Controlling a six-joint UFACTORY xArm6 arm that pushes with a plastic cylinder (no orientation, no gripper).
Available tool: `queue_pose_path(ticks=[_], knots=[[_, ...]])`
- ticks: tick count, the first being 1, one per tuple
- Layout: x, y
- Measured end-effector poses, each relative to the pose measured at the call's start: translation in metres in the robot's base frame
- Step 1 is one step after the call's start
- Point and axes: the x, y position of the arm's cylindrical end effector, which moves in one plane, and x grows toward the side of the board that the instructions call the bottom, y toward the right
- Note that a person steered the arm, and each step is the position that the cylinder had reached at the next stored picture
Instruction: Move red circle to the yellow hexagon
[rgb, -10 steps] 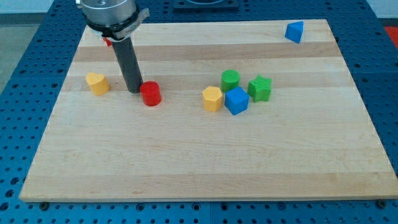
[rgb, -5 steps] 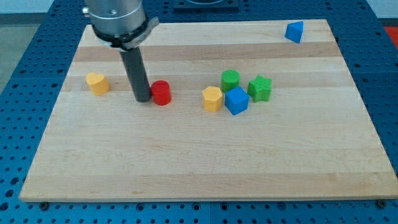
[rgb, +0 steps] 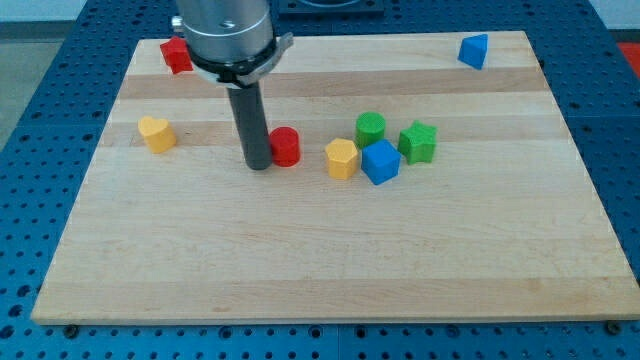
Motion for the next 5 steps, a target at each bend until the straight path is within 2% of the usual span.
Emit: queue_pose_path(ticks=[5], knots=[[-0.011, 0.036]])
